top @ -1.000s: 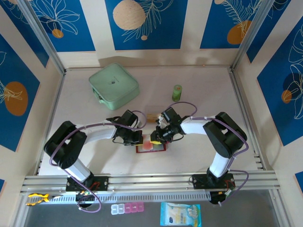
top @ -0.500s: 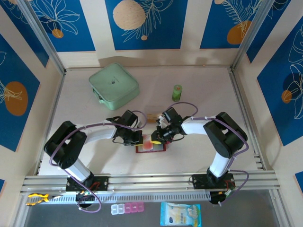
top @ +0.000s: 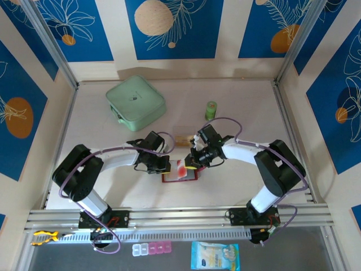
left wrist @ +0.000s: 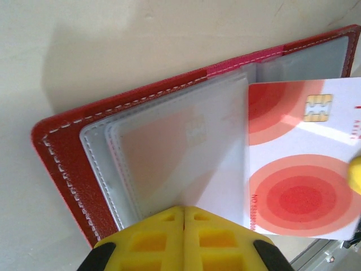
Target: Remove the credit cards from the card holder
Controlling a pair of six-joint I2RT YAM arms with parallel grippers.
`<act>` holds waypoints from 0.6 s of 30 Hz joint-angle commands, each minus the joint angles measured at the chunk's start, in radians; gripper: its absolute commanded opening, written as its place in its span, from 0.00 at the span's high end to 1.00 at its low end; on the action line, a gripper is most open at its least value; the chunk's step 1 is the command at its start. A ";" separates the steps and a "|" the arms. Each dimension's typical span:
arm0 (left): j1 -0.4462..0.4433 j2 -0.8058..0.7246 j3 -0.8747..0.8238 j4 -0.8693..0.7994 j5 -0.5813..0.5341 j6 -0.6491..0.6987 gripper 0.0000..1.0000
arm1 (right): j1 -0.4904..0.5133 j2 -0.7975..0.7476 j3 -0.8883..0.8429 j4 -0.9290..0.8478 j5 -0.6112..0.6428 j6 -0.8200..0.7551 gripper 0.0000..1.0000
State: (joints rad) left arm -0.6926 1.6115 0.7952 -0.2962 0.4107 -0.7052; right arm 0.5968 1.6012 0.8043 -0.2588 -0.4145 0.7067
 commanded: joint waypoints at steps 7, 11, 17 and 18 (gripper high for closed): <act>-0.007 -0.003 0.013 -0.024 -0.015 -0.011 1.00 | -0.027 -0.079 0.107 -0.199 0.055 -0.142 0.93; -0.007 -0.012 0.015 -0.006 -0.007 -0.017 1.00 | -0.061 -0.101 0.152 -0.270 0.064 -0.243 0.94; -0.002 -0.038 0.013 -0.003 -0.020 -0.026 1.00 | -0.106 -0.075 0.268 -0.417 0.016 -0.547 0.92; 0.000 -0.044 0.012 -0.002 -0.021 -0.029 1.00 | -0.117 -0.062 0.298 -0.447 0.023 -0.599 0.92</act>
State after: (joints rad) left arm -0.6922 1.6009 0.7959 -0.2958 0.4068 -0.7181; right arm 0.4980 1.5242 1.0332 -0.5800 -0.3634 0.3202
